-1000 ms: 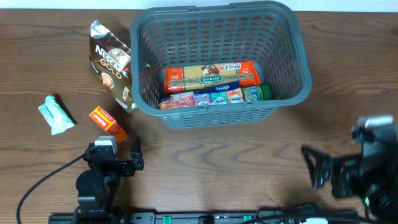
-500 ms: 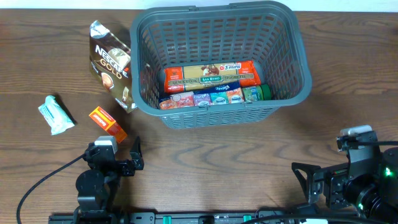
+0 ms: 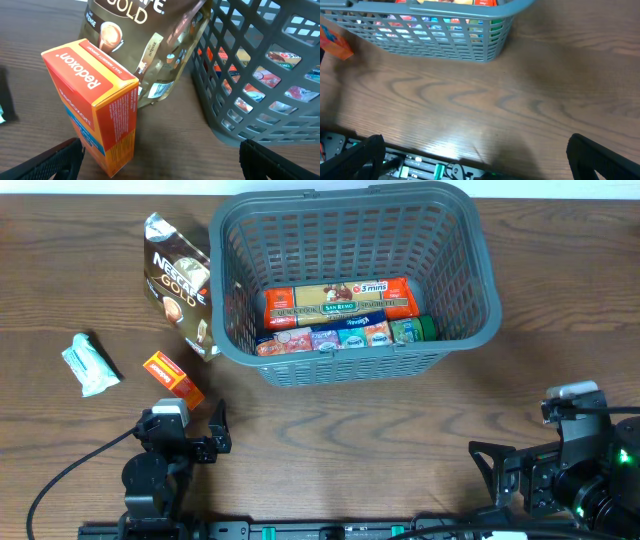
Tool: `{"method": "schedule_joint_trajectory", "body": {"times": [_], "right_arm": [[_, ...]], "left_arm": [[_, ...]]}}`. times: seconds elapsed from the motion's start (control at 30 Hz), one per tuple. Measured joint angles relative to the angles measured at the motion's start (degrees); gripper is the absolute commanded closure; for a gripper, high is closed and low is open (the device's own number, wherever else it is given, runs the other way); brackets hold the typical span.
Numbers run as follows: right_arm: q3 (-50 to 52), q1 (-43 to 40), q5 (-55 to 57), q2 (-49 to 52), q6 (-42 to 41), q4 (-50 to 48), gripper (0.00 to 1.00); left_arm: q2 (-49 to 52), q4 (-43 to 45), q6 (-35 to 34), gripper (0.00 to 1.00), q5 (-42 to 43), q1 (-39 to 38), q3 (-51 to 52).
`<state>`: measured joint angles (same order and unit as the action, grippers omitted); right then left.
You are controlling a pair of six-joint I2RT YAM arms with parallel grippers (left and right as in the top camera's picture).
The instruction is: Pack container
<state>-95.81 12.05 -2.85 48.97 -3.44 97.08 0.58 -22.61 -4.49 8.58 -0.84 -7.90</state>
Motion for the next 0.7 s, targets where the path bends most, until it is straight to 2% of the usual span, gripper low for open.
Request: {"method": "schedule_joint_trajectory", "body": {"times": [0.2,0.37,0.53,0.7], "right_arm": [[0.0,0.0,0.0,0.0,0.0,0.0,0.01],[0.0,0.0,-0.02,0.0,0.0,0.0,0.01],[0.0,0.0,-0.02,0.0,0.0,0.0,0.01],[0.0,0.0,-0.09,0.0,0.0,-0.02,0.01]], "left_arm": [[0.0,0.0,-0.48,0.02,0.39,0.0,0.0],[0.0,0.31,-2.89,0.02,3.76,0.0,0.0],[0.07,4.31,-4.26,0.02,8.72,0.0,0.22],[6.86,3.98,-4.5,0.01,6.21,0.0,-6.14]]}}
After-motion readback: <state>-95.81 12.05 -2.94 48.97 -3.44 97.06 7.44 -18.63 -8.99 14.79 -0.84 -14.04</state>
